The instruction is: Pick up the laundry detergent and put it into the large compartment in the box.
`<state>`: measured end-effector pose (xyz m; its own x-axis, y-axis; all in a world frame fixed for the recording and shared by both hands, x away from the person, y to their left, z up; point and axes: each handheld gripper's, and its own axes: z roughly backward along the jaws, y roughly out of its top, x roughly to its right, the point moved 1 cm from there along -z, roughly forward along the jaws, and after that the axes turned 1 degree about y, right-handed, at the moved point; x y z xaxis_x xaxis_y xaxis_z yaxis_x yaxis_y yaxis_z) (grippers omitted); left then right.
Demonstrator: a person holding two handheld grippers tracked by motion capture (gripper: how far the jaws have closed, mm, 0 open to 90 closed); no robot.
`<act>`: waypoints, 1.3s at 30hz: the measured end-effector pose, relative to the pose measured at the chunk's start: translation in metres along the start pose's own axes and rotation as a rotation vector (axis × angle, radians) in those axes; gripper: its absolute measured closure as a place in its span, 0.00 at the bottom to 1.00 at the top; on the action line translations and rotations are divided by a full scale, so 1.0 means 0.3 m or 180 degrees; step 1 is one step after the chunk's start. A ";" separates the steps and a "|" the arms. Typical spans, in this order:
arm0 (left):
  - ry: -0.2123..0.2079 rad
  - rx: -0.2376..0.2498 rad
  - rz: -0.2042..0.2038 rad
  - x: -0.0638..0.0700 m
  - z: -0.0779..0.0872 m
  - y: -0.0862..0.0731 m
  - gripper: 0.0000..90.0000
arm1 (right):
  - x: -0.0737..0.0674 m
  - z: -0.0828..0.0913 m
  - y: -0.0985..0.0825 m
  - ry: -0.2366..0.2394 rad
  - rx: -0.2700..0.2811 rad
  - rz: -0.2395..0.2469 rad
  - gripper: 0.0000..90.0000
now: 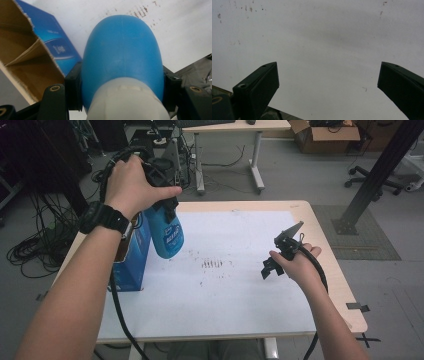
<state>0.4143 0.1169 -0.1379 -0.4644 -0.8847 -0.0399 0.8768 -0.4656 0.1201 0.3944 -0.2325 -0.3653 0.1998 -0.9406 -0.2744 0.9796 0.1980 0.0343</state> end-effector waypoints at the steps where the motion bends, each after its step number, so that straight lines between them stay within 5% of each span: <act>1: 0.0004 0.0001 0.0081 -0.012 0.014 -0.003 0.42 | 0.002 0.000 0.000 0.0005 0.0004 -0.0001 0.04; 15: 0.0031 0.0097 0.0820 -0.171 0.129 -0.071 0.42 | 0.033 0.010 -0.001 0.0012 0.0037 -0.0065 0.04; 29: 0.0196 0.0125 0.1211 -0.320 0.174 -0.168 0.42 | 0.039 0.008 0.002 0.0007 0.0032 -0.0074 0.04; 39: 0.0271 0.0104 0.1399 -0.390 0.151 -0.211 0.42 | 0.045 0.007 0.000 -0.0019 0.0028 -0.0099 0.04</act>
<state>0.4073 0.2508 -0.0961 -0.0356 -0.9976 -0.0595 0.9835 -0.0455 0.1751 0.3972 -0.2456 -0.3670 0.1694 -0.9479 -0.2698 0.9855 0.1663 0.0342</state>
